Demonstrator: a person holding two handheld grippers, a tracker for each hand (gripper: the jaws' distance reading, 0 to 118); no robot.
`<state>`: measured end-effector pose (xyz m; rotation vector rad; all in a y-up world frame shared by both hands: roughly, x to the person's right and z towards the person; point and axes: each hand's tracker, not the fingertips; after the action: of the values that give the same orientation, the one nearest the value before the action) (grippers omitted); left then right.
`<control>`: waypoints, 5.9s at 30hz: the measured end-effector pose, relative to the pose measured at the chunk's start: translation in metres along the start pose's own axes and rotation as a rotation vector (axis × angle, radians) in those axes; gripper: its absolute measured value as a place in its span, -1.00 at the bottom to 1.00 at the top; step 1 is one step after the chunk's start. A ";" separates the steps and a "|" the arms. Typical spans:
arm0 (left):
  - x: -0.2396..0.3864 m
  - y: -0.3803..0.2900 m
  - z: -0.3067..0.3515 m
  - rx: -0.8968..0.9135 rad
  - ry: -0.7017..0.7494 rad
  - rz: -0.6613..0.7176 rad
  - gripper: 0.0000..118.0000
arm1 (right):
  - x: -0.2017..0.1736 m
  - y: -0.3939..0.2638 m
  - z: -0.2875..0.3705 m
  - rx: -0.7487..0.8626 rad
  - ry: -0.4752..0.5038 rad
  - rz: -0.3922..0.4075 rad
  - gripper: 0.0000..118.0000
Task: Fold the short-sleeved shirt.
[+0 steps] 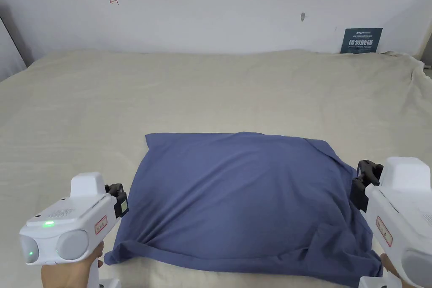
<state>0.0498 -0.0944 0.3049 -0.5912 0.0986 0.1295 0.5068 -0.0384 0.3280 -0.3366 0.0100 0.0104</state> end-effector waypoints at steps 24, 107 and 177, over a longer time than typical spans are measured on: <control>-0.027 -0.080 -0.076 -0.404 0.020 0.048 -0.86 | 0.013 -0.033 -0.010 -0.136 0.001 -0.027 -1.00; 0.002 0.062 -0.117 -0.052 0.021 0.022 0.64 | 0.045 -0.008 -0.153 -0.358 0.032 -0.071 0.60; -0.026 0.007 -0.131 -0.310 -0.046 -0.028 -0.84 | 0.058 -0.119 -0.222 -0.679 -0.020 -0.209 -0.86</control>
<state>0.0162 -0.1647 0.1958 -0.8977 0.0257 0.1324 0.5641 -0.2238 0.1570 -1.0155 -0.0501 -0.1941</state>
